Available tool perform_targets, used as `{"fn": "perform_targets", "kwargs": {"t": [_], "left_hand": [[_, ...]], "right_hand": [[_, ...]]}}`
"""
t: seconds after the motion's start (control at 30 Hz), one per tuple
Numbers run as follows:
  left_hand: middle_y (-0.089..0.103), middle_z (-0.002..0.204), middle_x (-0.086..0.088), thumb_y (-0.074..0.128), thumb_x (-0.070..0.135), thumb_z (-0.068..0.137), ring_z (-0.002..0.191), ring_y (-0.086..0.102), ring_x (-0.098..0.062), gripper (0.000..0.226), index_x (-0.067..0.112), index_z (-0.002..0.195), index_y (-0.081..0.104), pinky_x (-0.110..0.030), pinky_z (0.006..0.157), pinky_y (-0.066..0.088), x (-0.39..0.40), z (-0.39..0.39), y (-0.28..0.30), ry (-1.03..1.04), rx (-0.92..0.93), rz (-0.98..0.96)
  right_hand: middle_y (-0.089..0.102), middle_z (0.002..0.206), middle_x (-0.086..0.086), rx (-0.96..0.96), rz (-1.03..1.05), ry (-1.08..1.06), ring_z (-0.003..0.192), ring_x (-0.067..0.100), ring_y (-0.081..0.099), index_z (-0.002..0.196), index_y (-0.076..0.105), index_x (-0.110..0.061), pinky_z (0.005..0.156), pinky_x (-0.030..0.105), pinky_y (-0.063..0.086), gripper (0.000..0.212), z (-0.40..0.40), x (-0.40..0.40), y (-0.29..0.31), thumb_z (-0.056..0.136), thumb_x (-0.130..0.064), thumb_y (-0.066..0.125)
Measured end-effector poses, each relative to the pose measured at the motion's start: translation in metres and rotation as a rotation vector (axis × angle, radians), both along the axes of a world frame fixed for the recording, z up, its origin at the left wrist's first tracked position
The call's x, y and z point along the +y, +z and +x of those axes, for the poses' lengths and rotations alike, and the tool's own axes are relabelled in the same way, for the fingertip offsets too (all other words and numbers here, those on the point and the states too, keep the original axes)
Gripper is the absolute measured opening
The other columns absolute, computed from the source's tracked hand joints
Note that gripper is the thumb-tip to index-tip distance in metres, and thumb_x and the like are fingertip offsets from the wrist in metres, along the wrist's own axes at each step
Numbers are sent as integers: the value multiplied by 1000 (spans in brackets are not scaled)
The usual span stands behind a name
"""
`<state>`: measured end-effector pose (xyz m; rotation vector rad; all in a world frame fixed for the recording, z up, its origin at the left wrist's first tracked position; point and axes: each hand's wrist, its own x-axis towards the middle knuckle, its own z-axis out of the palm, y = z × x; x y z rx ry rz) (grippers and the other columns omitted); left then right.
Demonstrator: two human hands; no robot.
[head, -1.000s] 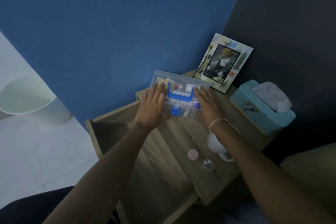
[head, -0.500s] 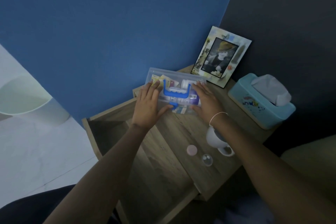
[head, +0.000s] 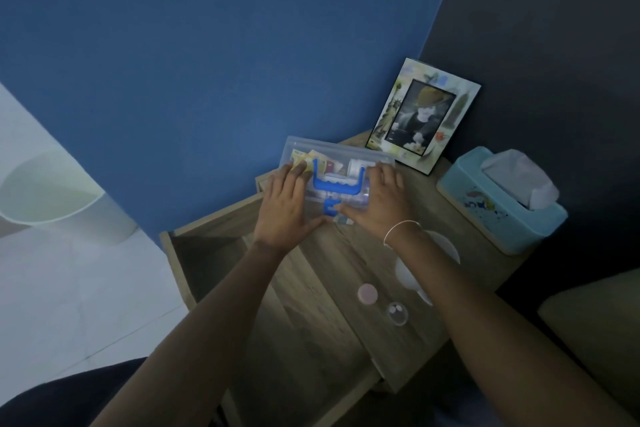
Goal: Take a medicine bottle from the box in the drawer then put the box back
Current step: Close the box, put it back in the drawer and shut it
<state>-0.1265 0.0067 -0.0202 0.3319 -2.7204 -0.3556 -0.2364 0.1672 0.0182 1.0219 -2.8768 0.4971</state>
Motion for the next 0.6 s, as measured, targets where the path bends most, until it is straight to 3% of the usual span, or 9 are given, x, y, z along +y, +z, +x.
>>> {"fn": "perform_targets", "kwargs": {"t": [0.23, 0.43, 0.53, 0.6], "left_hand": [[53, 136, -16, 66, 54, 76, 132, 43, -37, 76, 1, 128, 49, -56, 110, 33, 8, -9, -4, 86, 31, -54], [54, 135, -16, 68, 50, 77, 131, 44, -38, 73, 1, 128, 50, -58, 107, 36, 11, -8, -1, 87, 13, -38], [43, 144, -15, 60, 51, 82, 139, 32, -33, 73, 4, 135, 41, -55, 113, 29, 7, -2, -1, 15, 58, 87], [30, 152, -15, 51, 52, 86, 144, 21, -31, 70, 8, 139, 35, -50, 118, 21, 4, 3, -1, -19, 122, 177]], "right_hand": [[50, 122, 19, 107, -43, -11, 116, 35, 44, 111, 51, -2, 100, 40, 36, 82, -2, -3, -11, 63, -66, 71], [48, 127, 17, 112, 24, -6, 121, 34, 42, 120, 48, -4, 103, 40, 36, 79, 4, -3, -10, 71, -63, 68], [46, 130, 16, -96, -114, 3, 121, 31, 43, 117, 52, -6, 101, 36, 39, 66, 3, 2, -2, 71, -46, 77], [48, 126, 12, -307, -340, -50, 116, 26, 49, 110, 57, -11, 93, 20, 40, 46, 1, 8, 5, 75, -34, 78]]}}
